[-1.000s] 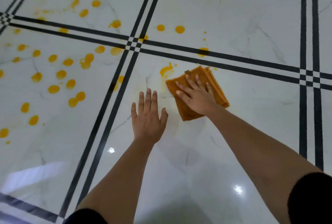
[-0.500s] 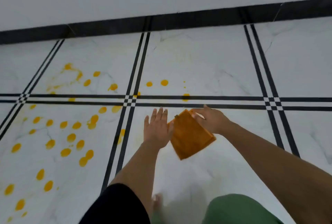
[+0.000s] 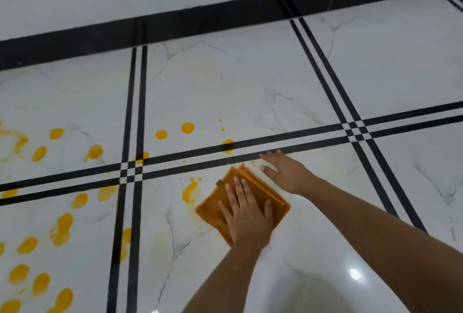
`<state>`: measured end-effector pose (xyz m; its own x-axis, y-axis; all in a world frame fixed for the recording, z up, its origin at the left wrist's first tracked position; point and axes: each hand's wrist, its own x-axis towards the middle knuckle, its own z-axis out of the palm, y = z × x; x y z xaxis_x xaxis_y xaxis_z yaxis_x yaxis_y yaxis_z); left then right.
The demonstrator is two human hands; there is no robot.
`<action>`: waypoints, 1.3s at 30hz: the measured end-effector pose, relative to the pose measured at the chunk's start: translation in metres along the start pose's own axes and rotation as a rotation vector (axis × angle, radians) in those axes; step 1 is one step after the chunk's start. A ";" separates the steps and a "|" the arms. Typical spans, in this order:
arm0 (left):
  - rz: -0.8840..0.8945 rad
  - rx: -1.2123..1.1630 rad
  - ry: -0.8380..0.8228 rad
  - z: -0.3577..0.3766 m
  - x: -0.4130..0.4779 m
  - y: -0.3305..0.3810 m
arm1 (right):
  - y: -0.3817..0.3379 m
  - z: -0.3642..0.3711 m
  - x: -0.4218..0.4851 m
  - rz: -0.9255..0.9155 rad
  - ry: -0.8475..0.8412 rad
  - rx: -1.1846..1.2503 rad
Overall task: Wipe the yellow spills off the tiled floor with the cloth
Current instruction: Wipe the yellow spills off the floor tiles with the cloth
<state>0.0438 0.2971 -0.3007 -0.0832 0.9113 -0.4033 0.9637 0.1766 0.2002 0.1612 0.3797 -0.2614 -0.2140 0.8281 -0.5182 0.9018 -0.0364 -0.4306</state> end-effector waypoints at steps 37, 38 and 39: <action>0.423 0.217 0.263 -0.085 0.163 -0.134 | -0.063 -0.007 0.106 -0.098 0.318 -0.185; 0.280 0.153 0.288 -0.090 0.173 -0.139 | -0.069 -0.003 0.107 -0.125 0.312 -0.188; 0.137 0.103 0.290 -0.093 0.179 -0.139 | -0.075 0.000 0.109 -0.148 0.301 -0.195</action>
<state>-0.1286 0.4700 -0.3173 -0.0051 0.9945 -0.1048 0.9903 0.0196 0.1374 0.0703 0.4723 -0.2856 -0.2530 0.9448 -0.2081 0.9301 0.1784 -0.3211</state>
